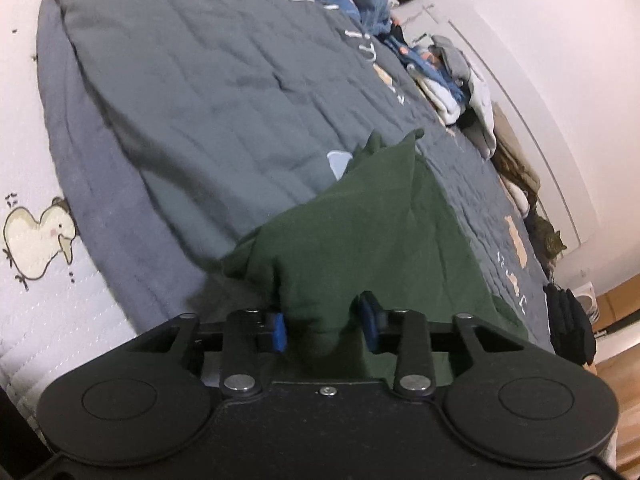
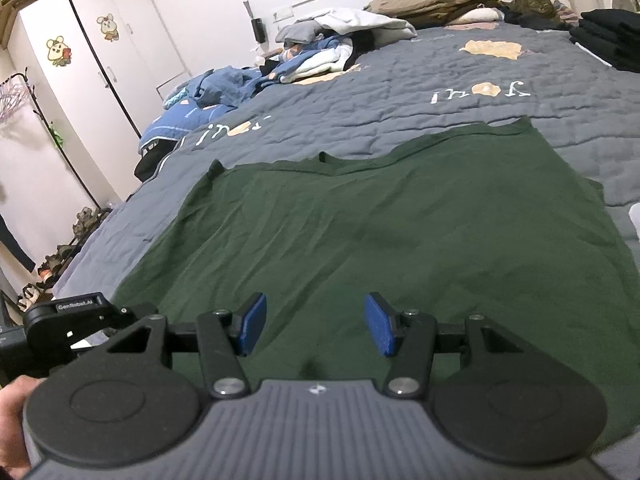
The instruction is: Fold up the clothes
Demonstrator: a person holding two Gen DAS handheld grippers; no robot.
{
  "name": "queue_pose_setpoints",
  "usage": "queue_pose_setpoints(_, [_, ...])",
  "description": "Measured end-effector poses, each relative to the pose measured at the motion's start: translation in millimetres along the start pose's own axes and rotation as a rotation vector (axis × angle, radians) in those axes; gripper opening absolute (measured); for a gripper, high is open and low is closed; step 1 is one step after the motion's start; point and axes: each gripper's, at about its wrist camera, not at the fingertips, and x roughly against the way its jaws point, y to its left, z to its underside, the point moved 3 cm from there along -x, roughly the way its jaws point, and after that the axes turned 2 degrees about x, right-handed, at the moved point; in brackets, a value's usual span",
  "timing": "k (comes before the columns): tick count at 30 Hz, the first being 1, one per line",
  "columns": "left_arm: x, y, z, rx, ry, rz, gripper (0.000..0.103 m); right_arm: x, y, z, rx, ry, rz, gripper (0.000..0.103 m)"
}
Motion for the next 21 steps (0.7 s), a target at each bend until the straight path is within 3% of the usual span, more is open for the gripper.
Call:
queue_pose_setpoints(3, [1.5, -7.1, -0.1, -0.022, -0.027, 0.002, 0.02, 5.8, -8.3, -0.1, -0.017, -0.008, 0.007, 0.054])
queue_pose_setpoints(6, [4.6, -16.3, -0.3, -0.048, -0.059, 0.016, 0.015, 12.2, -19.8, 0.6, -0.038, -0.017, 0.018, 0.054])
queue_pose_setpoints(12, [20.0, -60.0, 7.3, -0.189, -0.145, 0.125, 0.012, 28.5, -46.1, 0.4, -0.092, -0.04, 0.042, 0.054])
queue_pose_setpoints(21, [15.3, -146.7, 66.4, -0.46, -0.071, 0.354, 0.011, 57.2, -100.0, 6.1, -0.196, -0.078, 0.091, 0.054])
